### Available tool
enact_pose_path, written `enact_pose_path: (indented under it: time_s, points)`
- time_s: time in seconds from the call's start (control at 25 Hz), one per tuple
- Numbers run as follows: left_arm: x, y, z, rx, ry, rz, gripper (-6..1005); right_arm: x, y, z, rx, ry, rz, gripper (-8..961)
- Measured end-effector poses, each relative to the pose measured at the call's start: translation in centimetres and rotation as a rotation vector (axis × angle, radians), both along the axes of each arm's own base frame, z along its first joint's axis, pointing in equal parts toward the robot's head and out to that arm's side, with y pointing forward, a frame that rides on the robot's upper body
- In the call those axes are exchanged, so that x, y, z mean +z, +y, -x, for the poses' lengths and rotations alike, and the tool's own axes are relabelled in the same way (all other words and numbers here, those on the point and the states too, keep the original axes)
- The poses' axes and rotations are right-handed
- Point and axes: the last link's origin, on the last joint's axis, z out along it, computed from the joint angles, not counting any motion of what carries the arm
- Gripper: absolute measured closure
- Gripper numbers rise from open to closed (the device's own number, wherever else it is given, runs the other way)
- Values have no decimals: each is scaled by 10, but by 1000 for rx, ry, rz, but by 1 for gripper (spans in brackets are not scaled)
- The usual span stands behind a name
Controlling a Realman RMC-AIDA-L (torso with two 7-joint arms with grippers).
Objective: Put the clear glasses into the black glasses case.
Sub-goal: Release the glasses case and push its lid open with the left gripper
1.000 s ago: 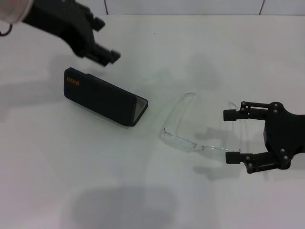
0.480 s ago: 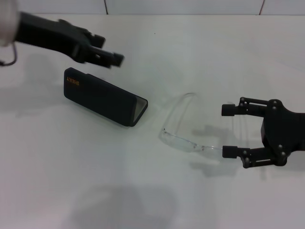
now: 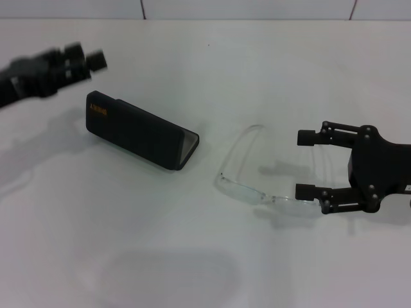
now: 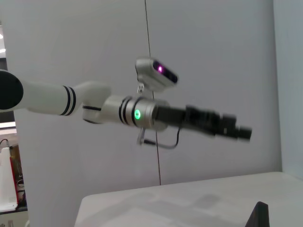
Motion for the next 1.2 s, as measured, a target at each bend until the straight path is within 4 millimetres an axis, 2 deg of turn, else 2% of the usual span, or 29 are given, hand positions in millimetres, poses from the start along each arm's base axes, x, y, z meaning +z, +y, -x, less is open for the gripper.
enact_pose_path:
  time_s: [0.4,0.56,1.2]
  points:
    - [-38,-13,44,140,61,45,205,0,2,0,1,0,-19,109]
    - [-46,-13,58,203,96,30,208,-2,3,0,-6,2,-17,109]
    - [-67,-5,61,208,235,152,222,-3,6,2,7,8,-36,109]
